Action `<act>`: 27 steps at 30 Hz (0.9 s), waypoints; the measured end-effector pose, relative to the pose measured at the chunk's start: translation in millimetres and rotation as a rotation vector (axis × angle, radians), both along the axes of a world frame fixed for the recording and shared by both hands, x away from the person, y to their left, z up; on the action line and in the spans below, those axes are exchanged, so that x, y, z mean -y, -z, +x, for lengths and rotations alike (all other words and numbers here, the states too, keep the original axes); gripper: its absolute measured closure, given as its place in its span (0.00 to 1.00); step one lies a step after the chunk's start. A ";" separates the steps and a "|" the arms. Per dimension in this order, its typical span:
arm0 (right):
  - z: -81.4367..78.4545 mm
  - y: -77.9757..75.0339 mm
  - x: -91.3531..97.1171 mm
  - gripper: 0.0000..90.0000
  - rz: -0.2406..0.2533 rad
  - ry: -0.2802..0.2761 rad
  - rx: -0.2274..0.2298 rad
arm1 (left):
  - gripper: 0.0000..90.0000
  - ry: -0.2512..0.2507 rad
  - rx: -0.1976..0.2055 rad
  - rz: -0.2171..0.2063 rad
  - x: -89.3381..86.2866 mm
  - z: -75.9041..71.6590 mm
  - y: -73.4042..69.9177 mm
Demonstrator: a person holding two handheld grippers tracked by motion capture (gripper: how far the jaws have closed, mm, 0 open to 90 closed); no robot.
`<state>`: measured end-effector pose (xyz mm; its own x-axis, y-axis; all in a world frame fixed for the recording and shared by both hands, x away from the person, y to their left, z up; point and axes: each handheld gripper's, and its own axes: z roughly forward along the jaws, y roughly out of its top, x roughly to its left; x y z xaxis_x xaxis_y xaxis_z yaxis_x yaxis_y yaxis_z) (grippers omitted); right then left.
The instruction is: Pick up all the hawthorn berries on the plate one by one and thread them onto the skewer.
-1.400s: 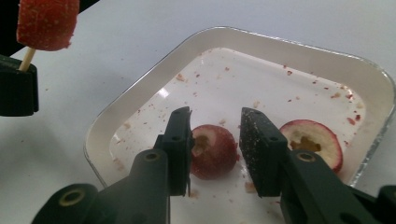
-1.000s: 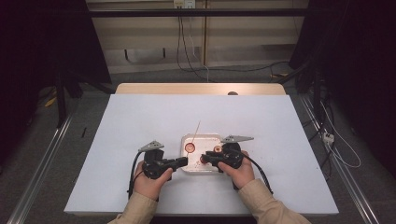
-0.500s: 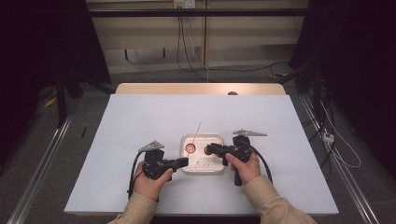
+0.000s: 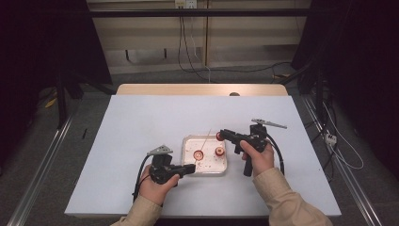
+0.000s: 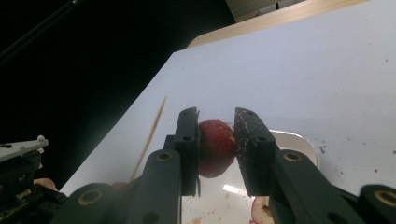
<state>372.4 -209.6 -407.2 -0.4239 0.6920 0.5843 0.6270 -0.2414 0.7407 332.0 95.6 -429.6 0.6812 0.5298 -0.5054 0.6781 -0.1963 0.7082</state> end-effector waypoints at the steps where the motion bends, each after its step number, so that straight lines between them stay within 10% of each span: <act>1: 0.4 -1.5 1.0 0.80 -0.001 0.005 0.003 | 1.00 0.002 -0.005 0.000 1.1 -0.8 0.0; 27: 4.8 -12.8 2.5 0.80 0.046 0.022 0.016 | 1.00 0.063 -0.015 0.026 12.1 -4.9 3.5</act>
